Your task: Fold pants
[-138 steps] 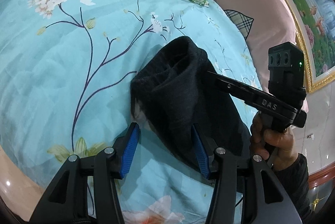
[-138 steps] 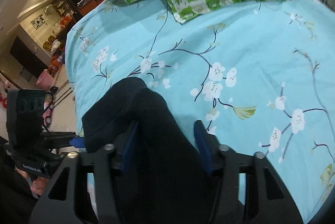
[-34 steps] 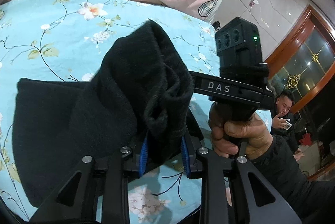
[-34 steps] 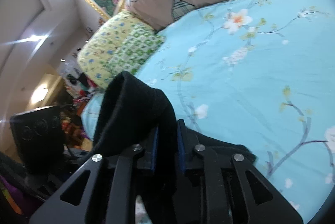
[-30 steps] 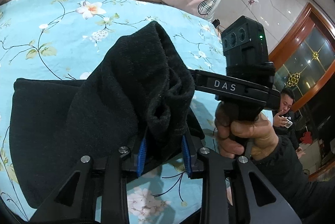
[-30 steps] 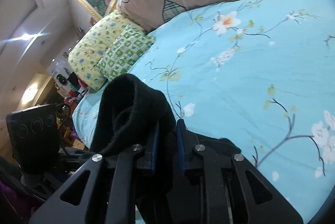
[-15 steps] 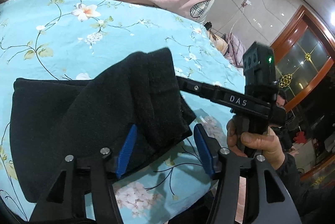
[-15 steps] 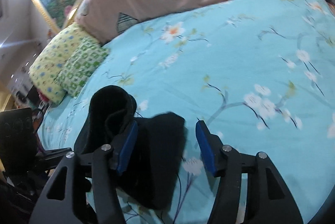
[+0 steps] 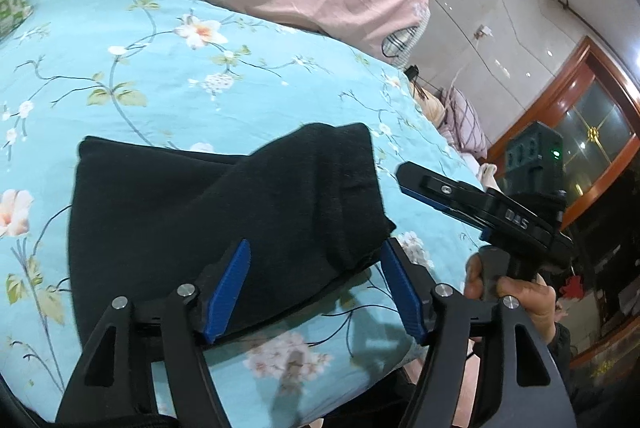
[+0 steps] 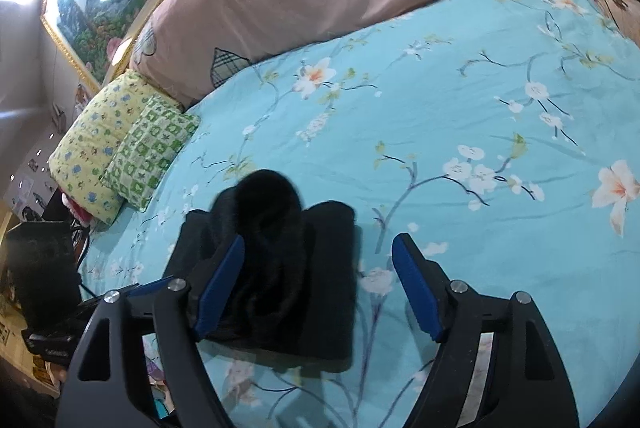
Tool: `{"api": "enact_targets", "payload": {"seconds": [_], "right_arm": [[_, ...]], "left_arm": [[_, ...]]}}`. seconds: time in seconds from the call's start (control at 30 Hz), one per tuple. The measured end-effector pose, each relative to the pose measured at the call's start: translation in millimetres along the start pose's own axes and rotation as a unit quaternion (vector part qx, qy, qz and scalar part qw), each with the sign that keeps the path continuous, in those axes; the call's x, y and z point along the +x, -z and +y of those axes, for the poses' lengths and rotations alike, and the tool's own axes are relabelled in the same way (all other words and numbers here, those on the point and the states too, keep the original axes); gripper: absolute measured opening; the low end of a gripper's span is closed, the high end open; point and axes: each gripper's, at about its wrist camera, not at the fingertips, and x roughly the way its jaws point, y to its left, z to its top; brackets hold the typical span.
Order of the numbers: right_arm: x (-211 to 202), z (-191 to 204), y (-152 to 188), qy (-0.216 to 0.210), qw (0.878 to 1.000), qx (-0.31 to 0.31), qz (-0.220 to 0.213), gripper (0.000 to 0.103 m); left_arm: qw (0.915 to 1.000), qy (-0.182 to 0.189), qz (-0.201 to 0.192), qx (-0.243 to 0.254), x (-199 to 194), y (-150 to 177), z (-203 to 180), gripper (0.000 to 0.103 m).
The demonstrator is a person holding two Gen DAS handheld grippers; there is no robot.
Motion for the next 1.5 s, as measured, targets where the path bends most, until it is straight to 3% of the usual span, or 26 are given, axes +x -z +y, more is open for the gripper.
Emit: {"api": "enact_targets", "payload": {"seconds": [0.53, 0.77, 0.9, 1.5], "right_arm": [[3.6, 54.5, 6.1, 0.029, 0.998, -0.054, -0.013, 0.092], [14.1, 64.8, 11.2, 0.049, 0.997, -0.065, -0.011, 0.092], [20.6, 65.0, 12.6, 0.056, 0.996, -0.067, -0.008, 0.092], [47.7, 33.7, 20.5, 0.07, 0.997, -0.029, 0.017, 0.092]], "left_arm": [[0.9966, -0.062, -0.029, -0.045, -37.0, 5.5, 43.0, 0.074], [0.9933, -0.082, -0.036, -0.073, -48.8, 8.3, 67.7, 0.075], [0.9909, -0.106, -0.033, -0.077, -51.7, 8.3, 76.3, 0.075], [0.9877, -0.127, 0.003, -0.091, -18.8, -1.5, 99.0, 0.08]]}}
